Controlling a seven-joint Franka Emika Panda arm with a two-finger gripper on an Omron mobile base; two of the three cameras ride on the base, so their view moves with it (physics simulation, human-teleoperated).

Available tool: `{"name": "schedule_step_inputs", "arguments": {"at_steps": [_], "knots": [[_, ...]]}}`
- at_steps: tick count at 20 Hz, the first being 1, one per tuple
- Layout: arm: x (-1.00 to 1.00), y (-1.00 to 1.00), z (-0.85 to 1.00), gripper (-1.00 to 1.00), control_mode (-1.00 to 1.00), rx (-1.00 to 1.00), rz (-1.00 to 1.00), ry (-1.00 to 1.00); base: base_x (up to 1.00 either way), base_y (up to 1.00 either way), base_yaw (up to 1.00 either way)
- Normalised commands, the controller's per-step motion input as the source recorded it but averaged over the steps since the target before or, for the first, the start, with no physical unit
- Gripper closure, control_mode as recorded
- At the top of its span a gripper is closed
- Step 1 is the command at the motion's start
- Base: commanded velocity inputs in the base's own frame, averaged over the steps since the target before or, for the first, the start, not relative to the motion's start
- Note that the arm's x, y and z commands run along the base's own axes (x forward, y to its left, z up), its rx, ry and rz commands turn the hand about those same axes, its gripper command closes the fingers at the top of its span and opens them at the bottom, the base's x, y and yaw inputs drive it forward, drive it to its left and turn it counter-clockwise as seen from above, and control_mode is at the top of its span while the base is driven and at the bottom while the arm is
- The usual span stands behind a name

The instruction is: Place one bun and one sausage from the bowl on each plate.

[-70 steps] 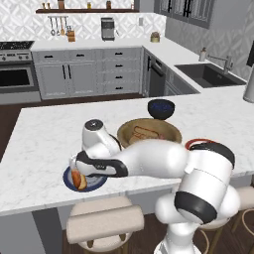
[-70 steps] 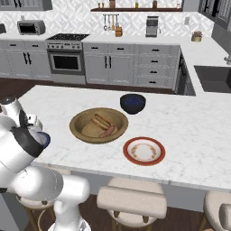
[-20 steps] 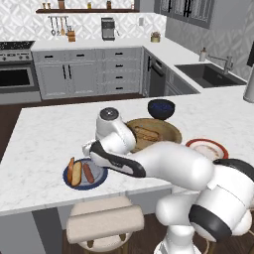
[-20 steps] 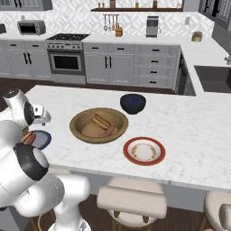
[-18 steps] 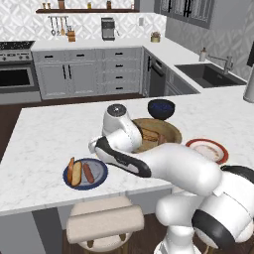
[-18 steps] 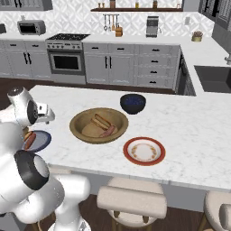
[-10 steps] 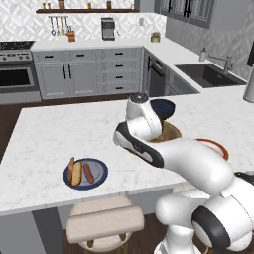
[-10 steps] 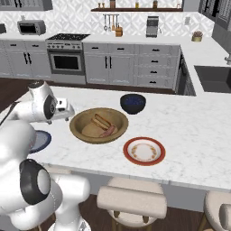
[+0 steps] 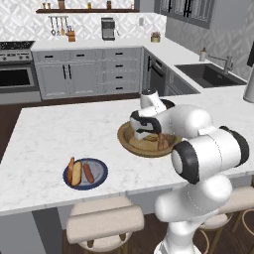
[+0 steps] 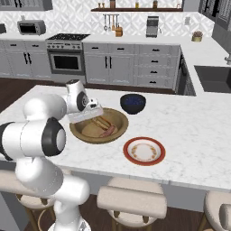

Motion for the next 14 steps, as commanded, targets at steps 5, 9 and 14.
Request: {"name": "schedule_step_inputs", "arguments": {"at_steps": [5, 9, 14], "knots": [[0.47, -0.19, -0.25, -1.00, -1.00, -0.11, 0.02, 0.00, 0.00, 0.00, 0.00], [0.39, -0.04, -0.50, -1.00, -1.00, -0.07, 0.02, 0.00, 0.00, 0.00, 0.00], [0.28, 0.00, -0.39, -1.00, -1.00, 0.00, 0.12, -0.10, 0.00, 0.00, 0.00]]}}
